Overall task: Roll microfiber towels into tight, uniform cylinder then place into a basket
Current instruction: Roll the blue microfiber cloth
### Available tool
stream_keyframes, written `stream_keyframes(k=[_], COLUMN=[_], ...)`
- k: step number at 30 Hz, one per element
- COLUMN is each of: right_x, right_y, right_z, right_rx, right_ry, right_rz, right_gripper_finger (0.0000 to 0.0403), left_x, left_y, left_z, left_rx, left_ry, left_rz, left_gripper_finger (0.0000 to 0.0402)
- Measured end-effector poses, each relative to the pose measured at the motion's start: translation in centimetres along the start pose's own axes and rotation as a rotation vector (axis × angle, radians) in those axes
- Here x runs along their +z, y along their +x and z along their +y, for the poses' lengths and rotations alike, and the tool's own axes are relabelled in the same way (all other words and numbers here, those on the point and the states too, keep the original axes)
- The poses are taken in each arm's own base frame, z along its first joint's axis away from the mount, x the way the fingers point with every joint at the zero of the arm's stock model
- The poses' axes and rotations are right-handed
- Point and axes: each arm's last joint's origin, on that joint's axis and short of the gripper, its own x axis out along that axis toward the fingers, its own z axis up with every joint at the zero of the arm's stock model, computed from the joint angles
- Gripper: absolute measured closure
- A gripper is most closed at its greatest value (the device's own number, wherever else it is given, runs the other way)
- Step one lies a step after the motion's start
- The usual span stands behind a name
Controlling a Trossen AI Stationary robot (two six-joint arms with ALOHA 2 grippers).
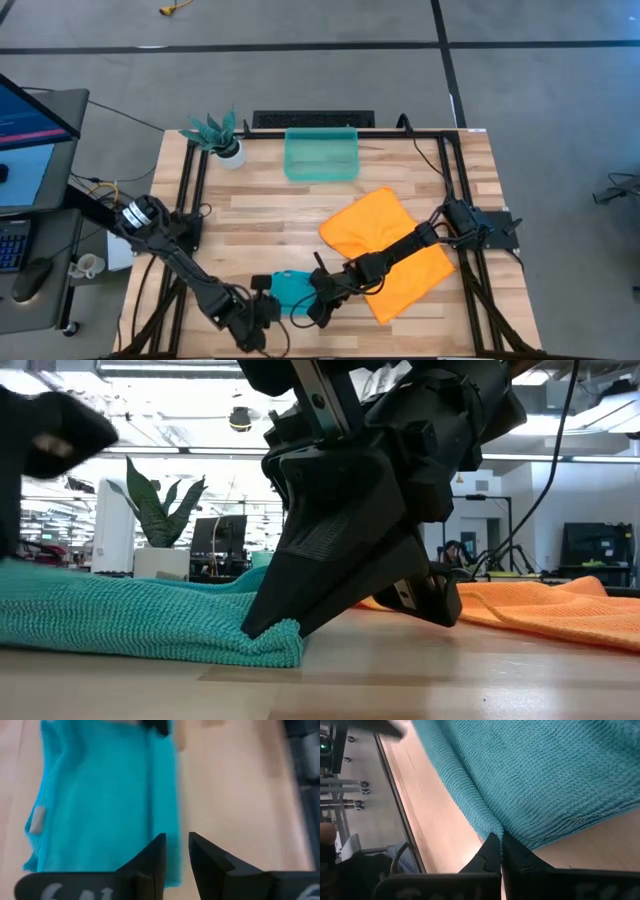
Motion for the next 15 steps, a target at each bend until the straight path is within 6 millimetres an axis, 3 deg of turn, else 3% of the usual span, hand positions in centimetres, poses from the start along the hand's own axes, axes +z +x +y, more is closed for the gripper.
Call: stream_keyframes(k=[6, 15], right_x=[0.0, 0.0], right_y=[0.0, 0.1], right_z=[0.0, 0.1], right_rx=[0.0, 0.009], right_ry=[-0.002, -0.04], right_rz=[0.0, -0.008], right_gripper_finger=[0.0391, 0.0383], left_x=[-1.1, -2.1], left_y=[1.5, 2.2], left_z=[1.7, 2.5], left_rx=[0.029, 0.048], left_ry=[-0.079, -0.16], left_rz=[0.029, 0.04], left_gripper_finger=[0.0341, 0.0347])
